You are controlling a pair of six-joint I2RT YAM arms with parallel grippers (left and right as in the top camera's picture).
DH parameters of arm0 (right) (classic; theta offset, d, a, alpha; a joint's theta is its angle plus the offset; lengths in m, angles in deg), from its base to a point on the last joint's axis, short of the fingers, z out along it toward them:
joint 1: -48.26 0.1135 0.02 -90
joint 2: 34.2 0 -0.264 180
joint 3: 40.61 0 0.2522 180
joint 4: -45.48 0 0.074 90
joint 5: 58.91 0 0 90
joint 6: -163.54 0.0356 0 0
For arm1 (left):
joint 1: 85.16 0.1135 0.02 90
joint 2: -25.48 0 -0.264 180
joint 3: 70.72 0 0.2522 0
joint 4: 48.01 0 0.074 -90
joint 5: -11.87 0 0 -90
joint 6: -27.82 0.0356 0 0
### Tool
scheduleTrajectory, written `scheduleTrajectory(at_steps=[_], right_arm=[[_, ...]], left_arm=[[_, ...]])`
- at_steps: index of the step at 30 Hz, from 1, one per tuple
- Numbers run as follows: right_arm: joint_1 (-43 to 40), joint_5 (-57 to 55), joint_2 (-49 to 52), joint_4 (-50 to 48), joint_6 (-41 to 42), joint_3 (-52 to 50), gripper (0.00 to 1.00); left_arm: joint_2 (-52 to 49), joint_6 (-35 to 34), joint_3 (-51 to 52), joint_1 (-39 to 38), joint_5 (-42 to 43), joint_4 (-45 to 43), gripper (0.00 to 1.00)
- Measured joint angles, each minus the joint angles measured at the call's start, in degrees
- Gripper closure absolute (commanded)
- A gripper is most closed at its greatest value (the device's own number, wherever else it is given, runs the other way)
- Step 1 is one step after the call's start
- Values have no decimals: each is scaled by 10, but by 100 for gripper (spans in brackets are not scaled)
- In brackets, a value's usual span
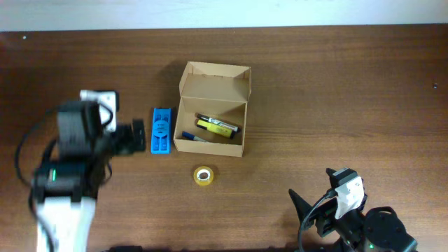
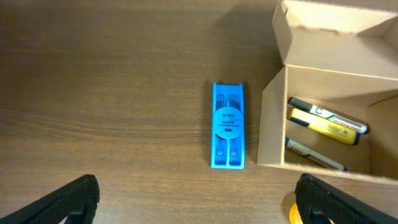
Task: Pack container
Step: 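Move the left gripper over the blue whiteboard duster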
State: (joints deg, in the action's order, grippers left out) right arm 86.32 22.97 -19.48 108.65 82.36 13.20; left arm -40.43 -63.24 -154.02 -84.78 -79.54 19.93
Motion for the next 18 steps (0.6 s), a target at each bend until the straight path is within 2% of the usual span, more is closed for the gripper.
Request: scheduleTrajectory(at_steps=[6, 11, 18], right_arm=[[0, 0, 0, 0, 0, 0, 1], [0, 0, 0, 0, 0, 0, 1], [0, 0, 0, 0, 0, 0, 1]], left_arm=[[-174, 0, -82, 0, 21, 11, 0], [-281, 0, -118, 0, 47, 13, 0], [-365, 0, -125, 0, 75, 14, 0]])
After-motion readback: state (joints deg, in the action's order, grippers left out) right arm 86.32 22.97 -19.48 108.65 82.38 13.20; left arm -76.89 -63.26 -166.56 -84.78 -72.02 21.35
